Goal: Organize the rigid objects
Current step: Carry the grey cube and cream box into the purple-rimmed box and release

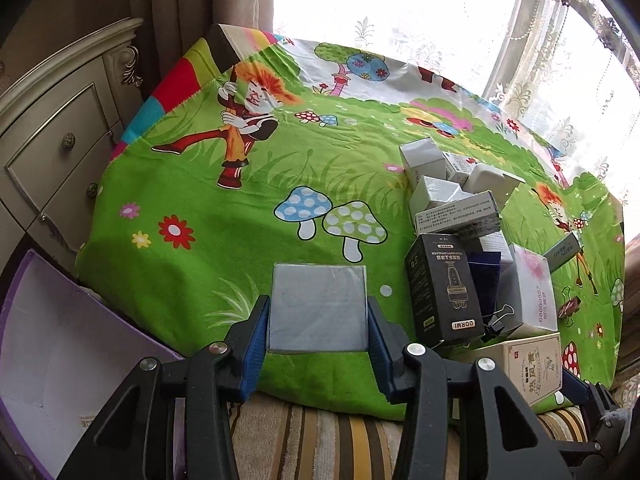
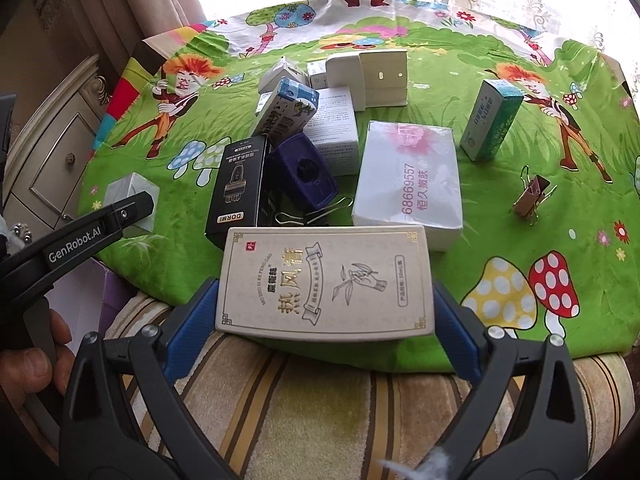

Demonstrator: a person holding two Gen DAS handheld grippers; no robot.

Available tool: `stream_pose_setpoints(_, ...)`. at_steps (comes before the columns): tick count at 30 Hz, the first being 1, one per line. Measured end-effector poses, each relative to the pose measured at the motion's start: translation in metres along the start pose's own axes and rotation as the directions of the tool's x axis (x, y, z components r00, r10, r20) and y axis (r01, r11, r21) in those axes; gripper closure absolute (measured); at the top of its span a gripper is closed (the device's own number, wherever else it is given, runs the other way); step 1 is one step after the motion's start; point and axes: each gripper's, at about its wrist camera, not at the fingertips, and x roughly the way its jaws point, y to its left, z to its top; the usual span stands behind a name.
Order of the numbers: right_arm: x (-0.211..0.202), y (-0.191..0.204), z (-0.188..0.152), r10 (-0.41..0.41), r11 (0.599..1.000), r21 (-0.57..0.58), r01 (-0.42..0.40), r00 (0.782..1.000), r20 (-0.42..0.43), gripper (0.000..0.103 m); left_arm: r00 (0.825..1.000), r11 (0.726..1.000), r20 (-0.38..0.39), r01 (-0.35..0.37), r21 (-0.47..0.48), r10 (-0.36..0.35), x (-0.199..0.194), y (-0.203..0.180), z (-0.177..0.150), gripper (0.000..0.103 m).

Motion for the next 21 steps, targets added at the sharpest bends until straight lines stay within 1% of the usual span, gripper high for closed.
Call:
stream_pose_setpoints(3, -0.002, -0.002, -0.002, 0.017, 1.000, 0.007, -0.017, 1.000, 0.006, 0.004, 1.000, 1.000, 0.004, 0.012, -0.009, -0.012, -0.012, -0.002, -0.011, 0.057)
stream_pose_setpoints(9, -0.008, -0.003, -0.005, 0.046, 0.999, 0.017, -0.046, 0.999, 0.017, 0.004, 1.000, 1.000, 0.008, 0.018, 0.005, -0.018, -0.028, -0.007, -0.027, 0.057)
stream_pose_setpoints(21, -0.024, 0.005, -0.011, 0.058, 0.998, -0.012, -0.058, 0.997, 0.040, 0.004, 0.999, 0.999, 0.015, 0.040, -0.004, -0.040, -0.045, -0.001, -0.040, 0.057)
